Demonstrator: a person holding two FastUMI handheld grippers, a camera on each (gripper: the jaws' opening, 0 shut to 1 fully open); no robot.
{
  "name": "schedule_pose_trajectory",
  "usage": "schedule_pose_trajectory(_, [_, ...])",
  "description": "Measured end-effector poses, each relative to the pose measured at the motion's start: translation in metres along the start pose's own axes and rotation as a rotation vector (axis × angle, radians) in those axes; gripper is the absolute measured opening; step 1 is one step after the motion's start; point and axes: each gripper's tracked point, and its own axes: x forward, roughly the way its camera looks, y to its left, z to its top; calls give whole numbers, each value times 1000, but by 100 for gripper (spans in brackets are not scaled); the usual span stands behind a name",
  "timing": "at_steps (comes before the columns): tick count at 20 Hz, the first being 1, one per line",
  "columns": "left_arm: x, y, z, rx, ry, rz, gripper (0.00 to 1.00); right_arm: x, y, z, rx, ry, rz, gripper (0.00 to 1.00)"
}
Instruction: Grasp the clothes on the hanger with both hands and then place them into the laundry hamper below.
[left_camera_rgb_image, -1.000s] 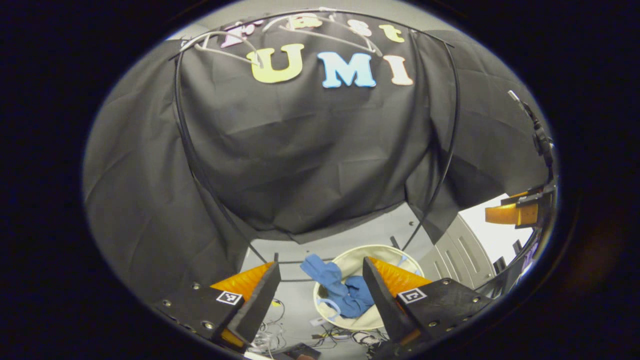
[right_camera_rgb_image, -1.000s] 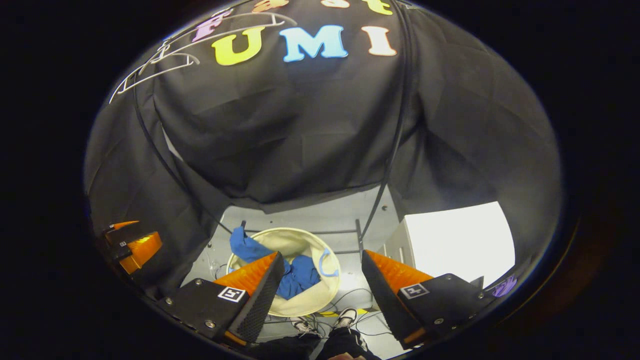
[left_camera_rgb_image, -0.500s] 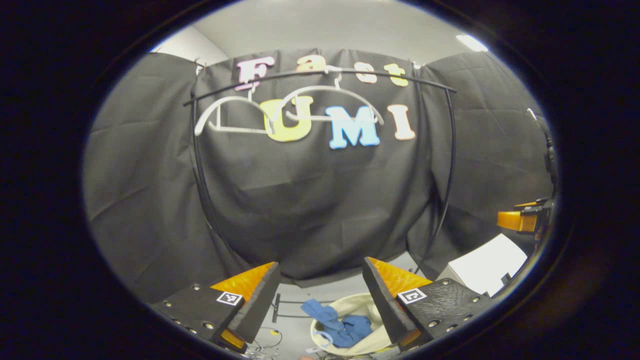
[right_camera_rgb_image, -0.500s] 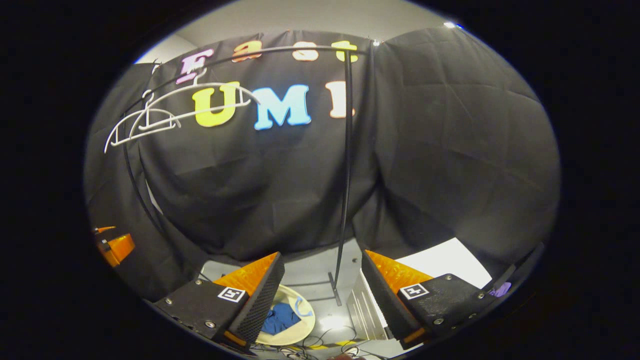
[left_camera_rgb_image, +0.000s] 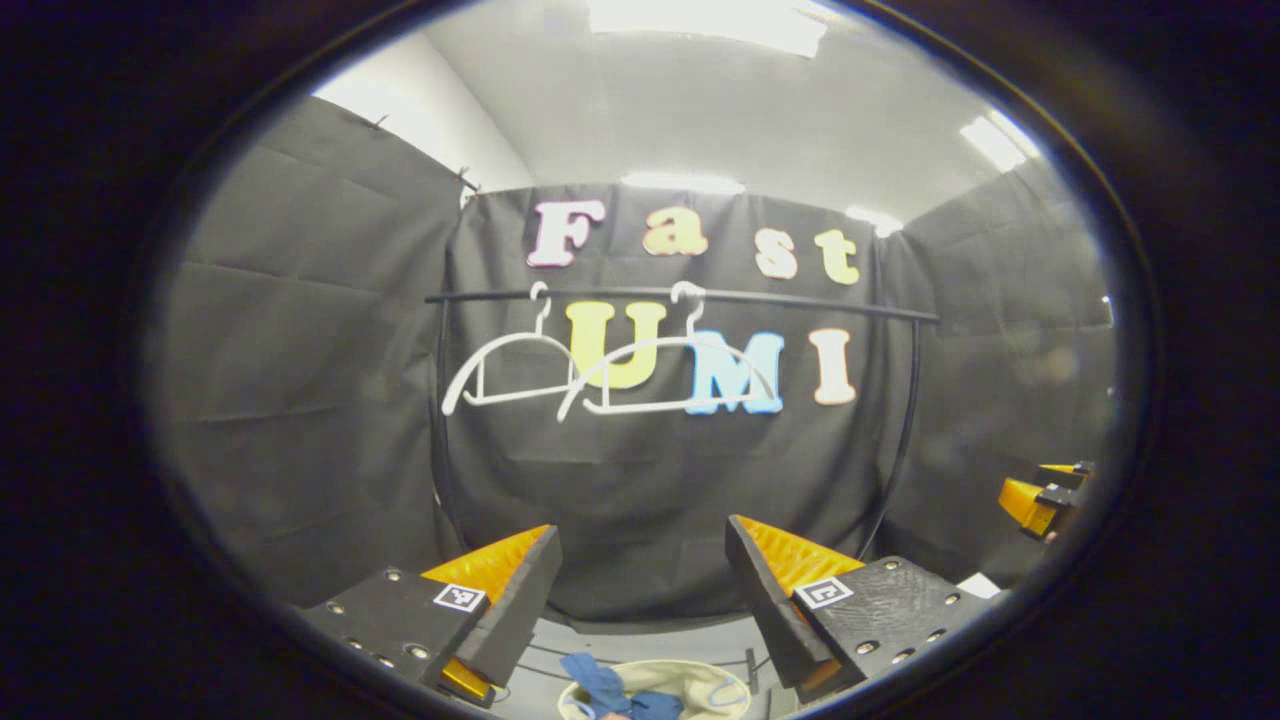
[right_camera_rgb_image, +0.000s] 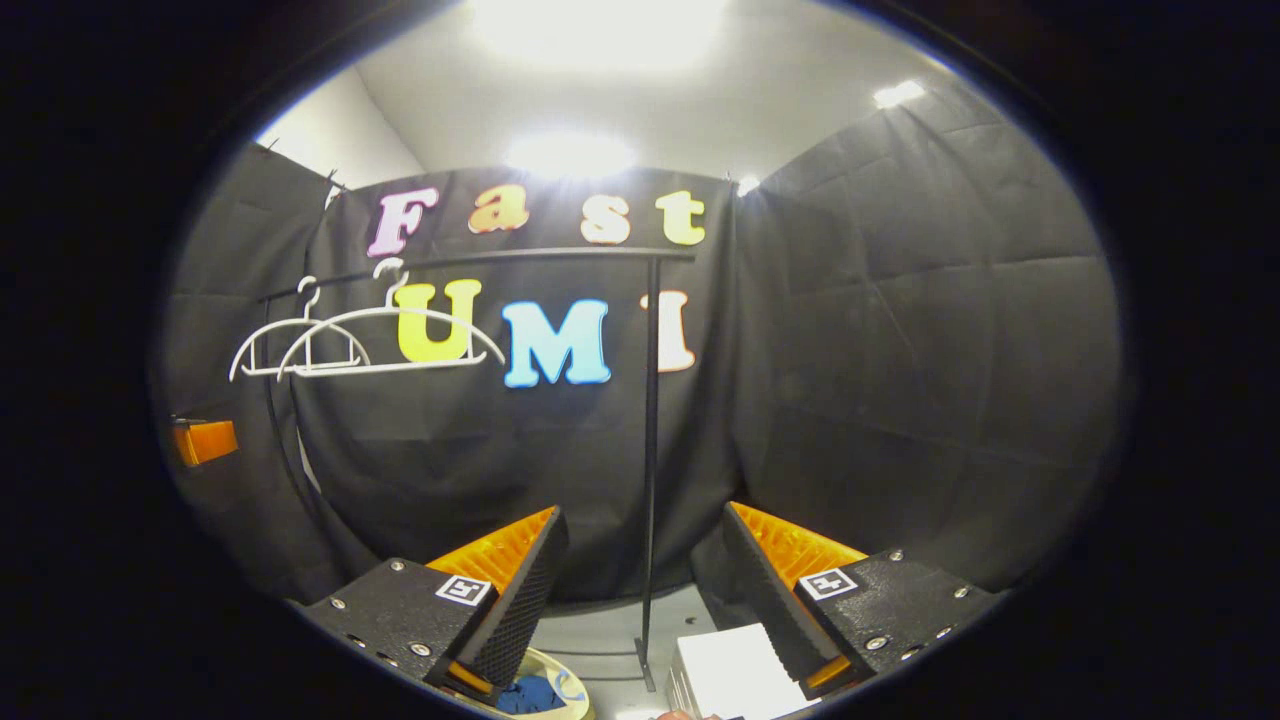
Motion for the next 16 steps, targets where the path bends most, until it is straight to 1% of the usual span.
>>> schedule_pose_trajectory(3, [-36,-22,31,-25,-57,24,96,1,-19,23,10,-71,24,92])
schedule_pose_trajectory(4, [-45,-28,39,-25,-75,36,96,-1,-26,32,11,-94,29,95])
schedule_pose_trajectory(5, [-53,-31,49,-20,-96,51,96,-1,-31,40,13,-115,37,92])
schedule_pose_trajectory(6, [-59,-34,58,-11,-117,63,96,-1,-33,42,16,-128,45,95])
schedule_pose_trajectory(7, [-66,-37,65,-6,-130,75,96,-1,-35,43,21,-128,51,92])
schedule_pose_trajectory(8, [-75,-38,70,-6,-141,87,96,-2,-37,43,29,-125,60,95])
schedule_pose_trajectory(9, [-82,-39,74,-10,-149,95,96,-5,-38,46,36,-131,67,92])
schedule_pose_trajectory(10, [-89,-41,77,-12,-153,94,96,-10,-42,48,39,-137,68,95])
schedule_pose_trajectory(13, [-108,-39,80,-1,-147,99,96,-27,-48,51,47,-156,66,95])
schedule_pose_trajectory(14, [-114,-37,80,5,-148,106,96,-31,-48,48,52,-151,65,91])
schedule_pose_trajectory(15, [-118,-32,80,10,-144,111,96,-33,-48,43,58,-138,61,95])
schedule_pose_trajectory(16, [-121,-27,77,14,-138,115,96,-38,-48,39,65,-125,55,95])
